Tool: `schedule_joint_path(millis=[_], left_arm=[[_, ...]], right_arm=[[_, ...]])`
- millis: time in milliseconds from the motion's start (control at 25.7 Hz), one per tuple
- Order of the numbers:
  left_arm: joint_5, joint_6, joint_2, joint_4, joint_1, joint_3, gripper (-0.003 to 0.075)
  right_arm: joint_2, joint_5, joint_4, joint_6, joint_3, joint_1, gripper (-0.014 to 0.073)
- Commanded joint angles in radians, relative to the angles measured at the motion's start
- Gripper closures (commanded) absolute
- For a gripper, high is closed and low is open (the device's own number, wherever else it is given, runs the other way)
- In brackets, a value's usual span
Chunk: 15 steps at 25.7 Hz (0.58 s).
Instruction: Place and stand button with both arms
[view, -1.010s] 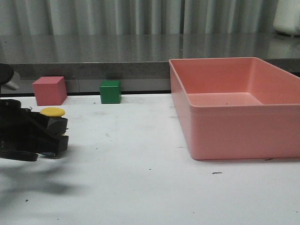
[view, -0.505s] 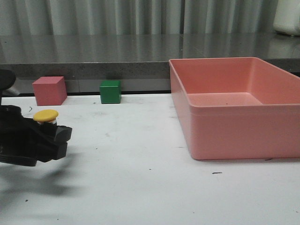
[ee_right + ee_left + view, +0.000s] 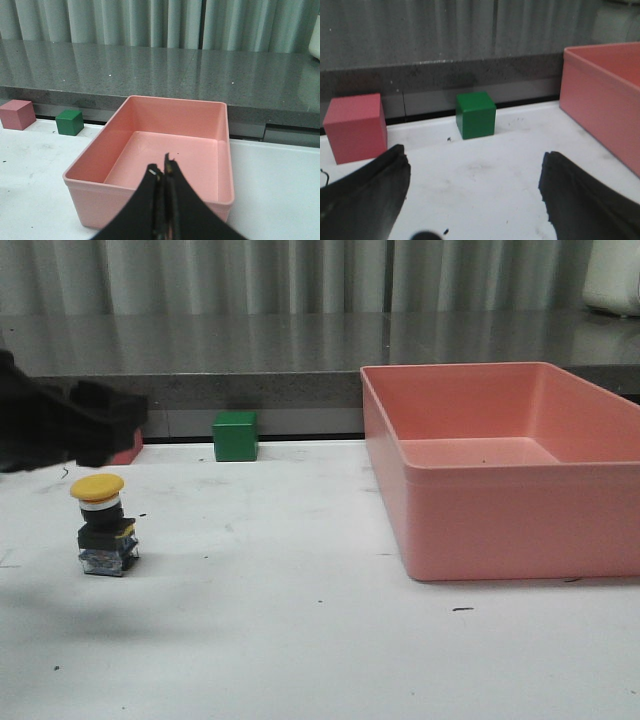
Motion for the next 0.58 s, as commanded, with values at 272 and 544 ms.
schedule_joint_path(millis=[272,544], left_arm=[[0.343,-0.009,-0.433,-0.011,0.001,-0.13,0.0209],[0.695,-0.007,-0.75,-0.011,0.001,-0.128,0.0496]], right_arm=[[0.012,-0.084,-0.001,-0.01,-0.023,-0.005,0.0654],[0.012,-0.084,-0.001,-0.01,-0.023,-0.005,0.0656]])
